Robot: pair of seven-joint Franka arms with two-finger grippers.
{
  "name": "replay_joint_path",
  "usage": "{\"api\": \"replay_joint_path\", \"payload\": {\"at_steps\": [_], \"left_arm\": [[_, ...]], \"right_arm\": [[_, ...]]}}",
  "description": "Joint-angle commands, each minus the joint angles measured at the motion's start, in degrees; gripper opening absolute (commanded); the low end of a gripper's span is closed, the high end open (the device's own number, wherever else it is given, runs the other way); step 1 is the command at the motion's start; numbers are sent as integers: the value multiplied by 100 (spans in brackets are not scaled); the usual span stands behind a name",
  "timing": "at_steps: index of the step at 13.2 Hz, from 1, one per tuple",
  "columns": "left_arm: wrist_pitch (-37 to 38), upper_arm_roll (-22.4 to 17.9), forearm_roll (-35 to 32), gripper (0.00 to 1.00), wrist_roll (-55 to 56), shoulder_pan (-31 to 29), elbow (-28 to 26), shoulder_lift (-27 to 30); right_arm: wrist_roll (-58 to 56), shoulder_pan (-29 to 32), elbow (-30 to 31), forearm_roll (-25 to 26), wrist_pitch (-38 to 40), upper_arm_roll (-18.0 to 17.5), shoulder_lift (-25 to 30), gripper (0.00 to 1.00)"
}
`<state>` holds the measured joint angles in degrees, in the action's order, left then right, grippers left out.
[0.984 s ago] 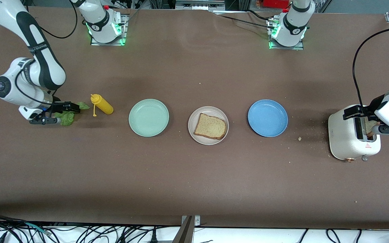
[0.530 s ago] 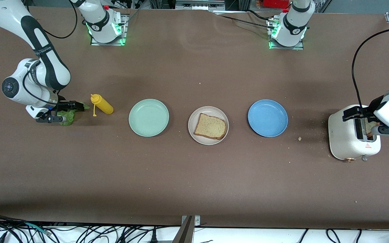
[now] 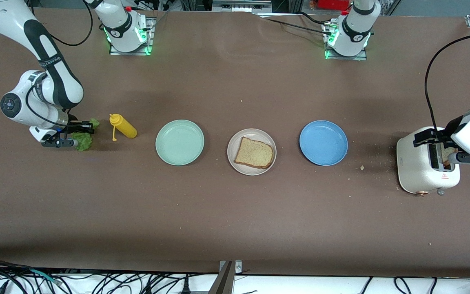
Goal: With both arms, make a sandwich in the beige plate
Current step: 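Lift the lettuce leaf and carry it over the beige plate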
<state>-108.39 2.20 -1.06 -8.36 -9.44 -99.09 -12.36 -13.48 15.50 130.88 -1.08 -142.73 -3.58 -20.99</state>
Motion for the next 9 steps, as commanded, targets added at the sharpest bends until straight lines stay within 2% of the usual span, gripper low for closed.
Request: {"api": "replay_joint_path", "payload": {"at_steps": [1, 3, 4, 7, 9], "left_arm": [[-77, 35, -184, 100, -8, -32, 39, -20], [-77, 35, -184, 100, -8, -32, 39, -38], [-77, 35, -192, 100, -17, -32, 39, -38], [-77, 35, -201, 100, -17, -32, 48, -38], [-77, 35, -201, 100, -17, -32, 48, -38]], "right_arm": [[-67, 15, 16, 91, 43, -11, 191, 0], [-94, 23, -132, 99, 427, -11, 419, 0], [-94, 15, -368, 99, 909, -20, 507, 0], [-41, 15, -1510, 152, 2552, -38, 543, 0], [-32, 15, -1994, 152, 3108, -55, 543, 0]]}}
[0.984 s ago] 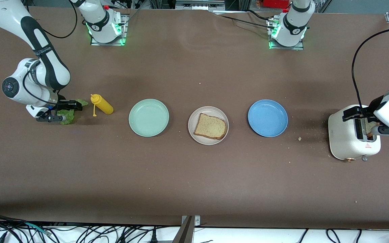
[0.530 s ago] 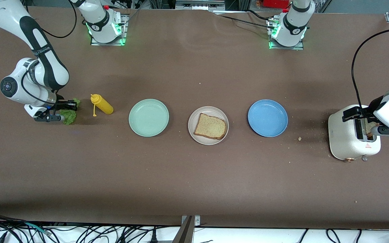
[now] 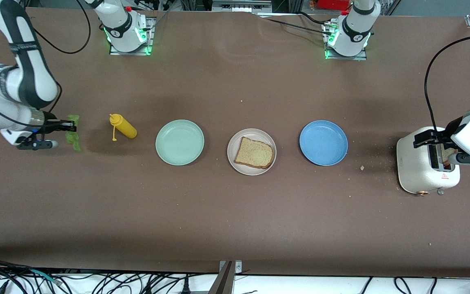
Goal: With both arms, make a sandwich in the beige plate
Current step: 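Lift the lettuce leaf and carry it over the beige plate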
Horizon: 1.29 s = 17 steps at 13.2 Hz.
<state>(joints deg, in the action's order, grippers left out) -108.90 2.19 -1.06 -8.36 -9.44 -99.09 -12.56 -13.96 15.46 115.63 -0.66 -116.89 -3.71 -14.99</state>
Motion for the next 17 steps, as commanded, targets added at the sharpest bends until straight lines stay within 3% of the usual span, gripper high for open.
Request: {"api": "replay_joint_path", "payload": {"at_steps": [1, 5, 9, 13, 15, 17], "left_arm": [[-26, 35, -201, 100, -8, -32, 48, -10], [-35, 35, -192, 100, -8, -32, 48, -18], [-44, 35, -192, 100, -8, -32, 48, -10], [-96, 35, -192, 100, -8, -32, 48, -10], [-96, 35, -192, 100, -8, -32, 48, -10], [-96, 35, -192, 100, -8, -32, 48, -10]], "right_arm": [[33, 10, -706, 110, 797, -77, -57, 0], [1383, -8, -1718, 75, 1984, -840, -22, 0], [2992, -95, -1956, 31, 2074, -1788, 137, 0], [4556, -253, -2167, 75, 1610, -2721, 137, 0], [5496, -612, -2141, 92, 1083, -2898, 102, 0], [6366, -1165, -2141, 101, 564, -2846, -56, 0]]}}
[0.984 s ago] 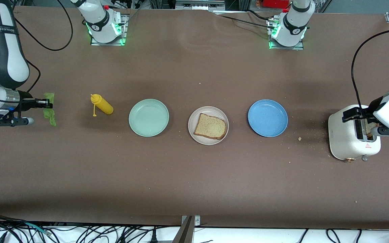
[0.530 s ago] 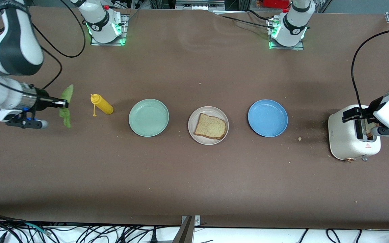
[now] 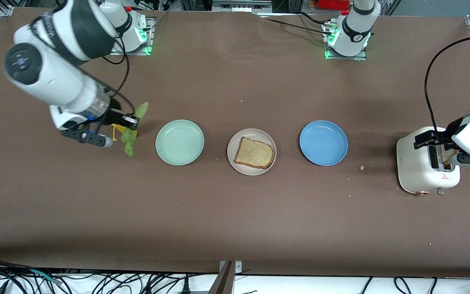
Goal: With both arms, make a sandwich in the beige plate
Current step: 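Lift the lettuce leaf and carry it over the beige plate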
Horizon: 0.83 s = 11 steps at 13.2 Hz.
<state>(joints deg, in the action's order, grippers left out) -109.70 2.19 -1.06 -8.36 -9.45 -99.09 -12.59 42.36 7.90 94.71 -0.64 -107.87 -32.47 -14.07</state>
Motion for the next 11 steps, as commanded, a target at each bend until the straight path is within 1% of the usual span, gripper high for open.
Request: {"api": "replay_joint_path", "payload": {"at_steps": [1, 2, 3, 6, 7, 8, 9, 11], "left_arm": [[-16, 36, -201, 100, -8, -31, 48, -7], [-16, 36, -192, 100, -8, -31, 48, -16], [-16, 36, -201, 100, -8, -31, 48, -7], [-16, 36, -192, 100, -8, -31, 39, -7], [-16, 36, -192, 100, -8, -31, 48, -7], [-16, 36, -192, 100, -17, -31, 48, -7], [-16, 36, -192, 100, -8, -31, 39, -7], [-16, 36, -201, 100, -8, -31, 48, -7]], "right_arm": [[1165, -681, -67, 99, -496, 178, -253, 0], [1560, -1093, -76, 90, -637, 449, -341, 0], [2017, -1410, -76, 99, -891, 643, -481, 0], [2994, -2045, -93, 99, -1796, 917, -903, 0], [3249, -2238, -189, 108, -1990, 1005, -1096, 0], [3539, -2422, -364, 99, -2053, 1093, -1342, 0], [3890, -2624, -670, 99, -2054, 1172, -1649, 0], [4593, -2950, -1320, 90, -2062, 1199, -2273, 0]]}}
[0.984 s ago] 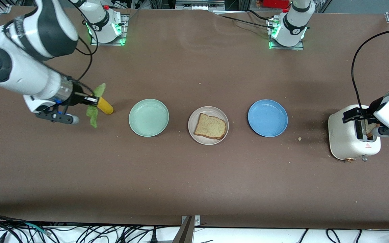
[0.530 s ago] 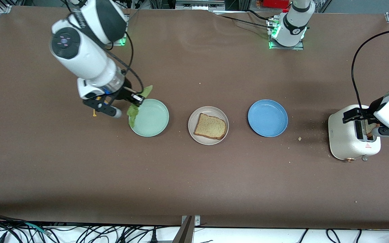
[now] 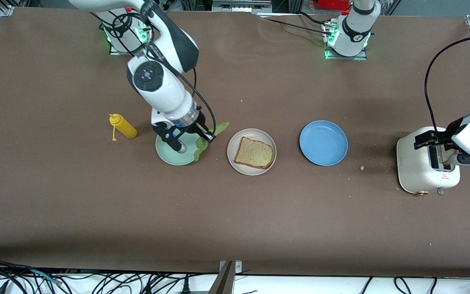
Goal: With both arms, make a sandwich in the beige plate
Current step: 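Lift the lettuce leaf and carry it over the beige plate, then lower the lettuce onto the toast and open the right gripper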
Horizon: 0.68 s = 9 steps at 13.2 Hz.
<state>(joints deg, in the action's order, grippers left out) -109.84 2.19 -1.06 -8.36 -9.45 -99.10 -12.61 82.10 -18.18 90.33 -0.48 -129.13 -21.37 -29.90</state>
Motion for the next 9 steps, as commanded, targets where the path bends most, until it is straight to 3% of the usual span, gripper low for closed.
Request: {"api": "replay_joint_path", "payload": {"at_steps": [1, 4, 6, 9], "left_arm": [[-2, 36, -192, 100, -17, -31, 49, -5], [-2, 36, -192, 100, -8, -31, 49, -5], [-2, 36, -192, 100, -8, -31, 49, -5], [-2, 36, -192, 100, -8, -31, 49, -5]], "right_arm": [[928, -457, -1259, 74, 55, 89, -1023, 0], [1431, -608, -1983, 13, -76, 80, -1684, 0], [1581, -634, -1993, -171, -410, 71, -1939, 0], [1643, -696, -1862, -418, -263, 71, -2108, 0]]}}
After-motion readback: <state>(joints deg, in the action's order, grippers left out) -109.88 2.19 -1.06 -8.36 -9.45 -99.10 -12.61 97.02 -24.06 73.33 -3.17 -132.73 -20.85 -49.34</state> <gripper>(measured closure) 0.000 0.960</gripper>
